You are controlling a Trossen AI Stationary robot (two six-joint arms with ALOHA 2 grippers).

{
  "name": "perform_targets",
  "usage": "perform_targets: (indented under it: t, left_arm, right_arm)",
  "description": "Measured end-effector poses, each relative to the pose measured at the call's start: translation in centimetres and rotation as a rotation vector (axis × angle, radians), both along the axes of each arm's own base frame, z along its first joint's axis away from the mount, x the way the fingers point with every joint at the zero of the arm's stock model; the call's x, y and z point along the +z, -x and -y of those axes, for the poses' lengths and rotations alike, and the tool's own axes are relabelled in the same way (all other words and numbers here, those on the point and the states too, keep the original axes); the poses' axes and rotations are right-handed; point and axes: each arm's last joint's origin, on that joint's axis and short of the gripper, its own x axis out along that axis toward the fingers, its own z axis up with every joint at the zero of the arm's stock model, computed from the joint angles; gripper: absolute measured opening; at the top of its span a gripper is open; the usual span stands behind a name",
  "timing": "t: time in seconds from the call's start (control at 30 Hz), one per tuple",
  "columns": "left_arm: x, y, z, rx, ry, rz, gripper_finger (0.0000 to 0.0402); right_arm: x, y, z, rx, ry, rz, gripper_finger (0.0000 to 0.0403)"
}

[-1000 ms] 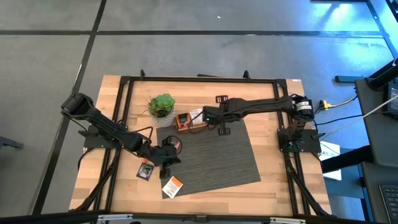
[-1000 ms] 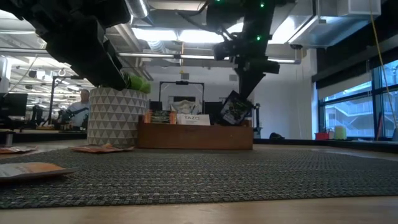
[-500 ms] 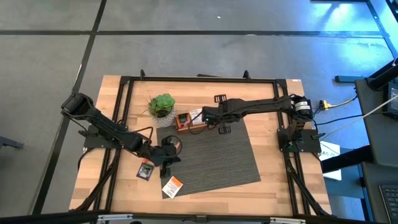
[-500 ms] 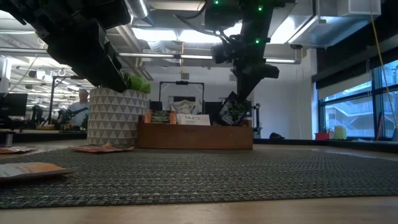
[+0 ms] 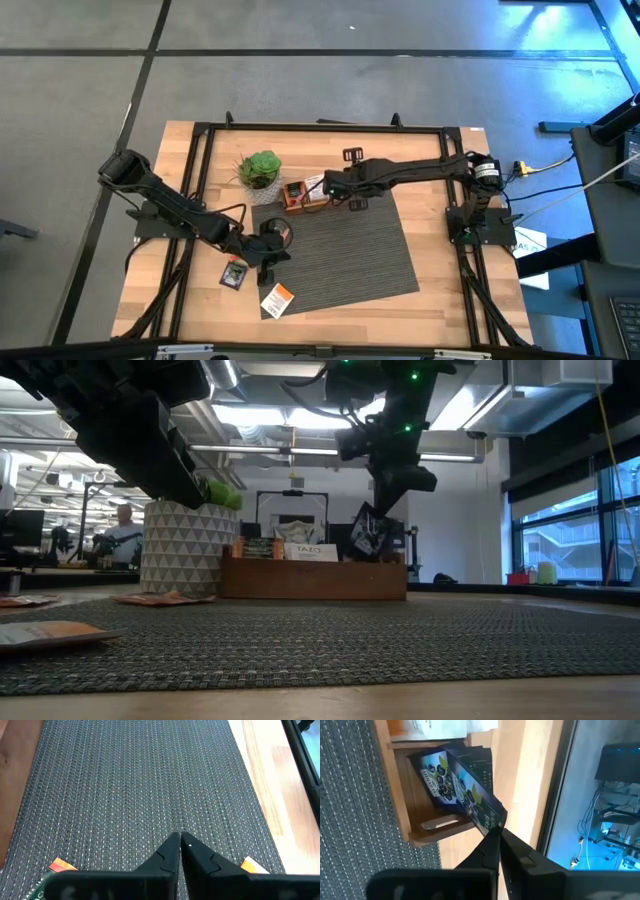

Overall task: Pick & Place Tea
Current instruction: Put the black tea bag into the right slot of the wooden organizer

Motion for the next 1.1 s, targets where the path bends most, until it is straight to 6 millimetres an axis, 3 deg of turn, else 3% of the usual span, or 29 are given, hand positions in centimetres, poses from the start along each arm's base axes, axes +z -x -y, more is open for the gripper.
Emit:
perform_targets:
  t: [0.3,0.73,0.97,1.1]
  left_arm:
    - [0.0,0.0,0.0,0.001,0.001,0.0,0.0012]
    - [0.0,0.0,0.0,0.012,0.015,0.0,0.0013]
    - [0.0,0.0,0.0,0.009,0.028,-0.005,0.0013]
    - [0.0,0.0,0.0,0.009,0.025,-0.01,0.0015]
  right_arm:
    - [-0.2,-0.1,-0.3,0.08,-0.114,-0.023,0.002]
    - [0.1,-0.5,-0.1,0.016,-0.047,0.056,0.011]
    - [0.0,-1.4,-0.9,0.087,-0.341,0.159,0.0111]
    - [0.3,-1.9,-1.2,0.102,-0.328,0.221,0.0111]
